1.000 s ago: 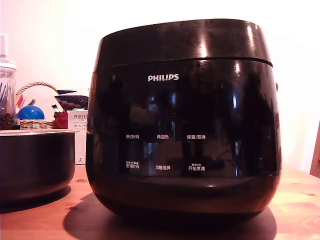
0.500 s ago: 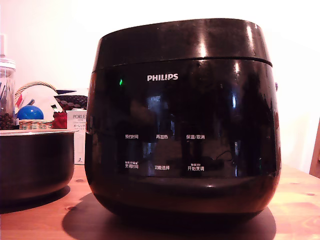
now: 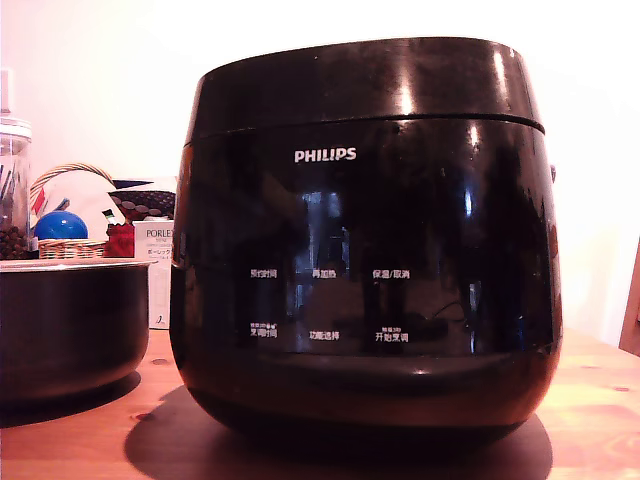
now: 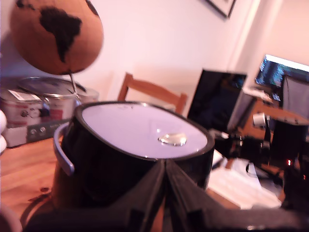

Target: Open the rice cooker by pressing the large metal button on the top of its lid with medium force

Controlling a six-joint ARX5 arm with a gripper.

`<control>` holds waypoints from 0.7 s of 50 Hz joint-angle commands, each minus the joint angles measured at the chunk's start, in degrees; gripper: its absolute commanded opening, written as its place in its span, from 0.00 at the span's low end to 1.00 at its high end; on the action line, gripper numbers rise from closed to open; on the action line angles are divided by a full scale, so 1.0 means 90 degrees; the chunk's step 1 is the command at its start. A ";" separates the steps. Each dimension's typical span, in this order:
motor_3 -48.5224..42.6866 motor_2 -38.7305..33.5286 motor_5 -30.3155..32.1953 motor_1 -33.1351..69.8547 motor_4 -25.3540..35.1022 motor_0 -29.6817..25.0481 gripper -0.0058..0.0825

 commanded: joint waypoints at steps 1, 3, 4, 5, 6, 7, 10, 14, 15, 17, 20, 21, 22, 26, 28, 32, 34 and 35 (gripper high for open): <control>0.0044 0.0100 0.0333 0.0350 0.0029 -0.0202 0.04; 0.0049 0.0151 0.0697 0.0571 0.0000 -0.0335 0.04; 0.0049 0.0185 0.0697 0.0680 -0.0002 -0.0406 0.04; 0.0051 0.0219 0.0923 0.0780 -0.0034 -0.0469 0.04; 0.0051 0.0260 0.1018 0.0899 -0.0068 -0.0551 0.04; 0.0056 0.0301 0.1018 0.1010 -0.0083 -0.0631 0.04; 0.0102 0.0427 0.1258 0.1309 -0.0228 -0.0886 0.04; 0.0240 0.0597 0.1479 0.1717 -0.0478 -0.1287 0.04; 0.0282 0.0641 0.1678 0.1817 -0.0551 -0.1362 0.04; 0.0364 0.0733 0.1783 0.2033 -0.0665 -0.1610 0.04; 0.0461 0.0869 0.1974 0.2341 -0.0991 -0.1948 0.04; 0.0508 0.0908 0.1974 0.2443 -0.1105 -0.2064 0.04; 0.0551 0.0940 0.2251 0.2538 -0.1185 -0.2157 0.04; 0.0784 0.1047 0.2446 0.2939 -0.1549 -0.2618 0.04; 0.0886 0.1100 0.2446 0.3133 -0.1678 -0.2815 0.04; 0.1044 0.1239 0.2606 0.3543 -0.1919 -0.3189 0.04; 0.1124 0.1307 0.2725 0.3735 -0.2013 -0.3344 0.04; 0.1185 0.1345 0.2725 0.3830 -0.2081 -0.3429 0.04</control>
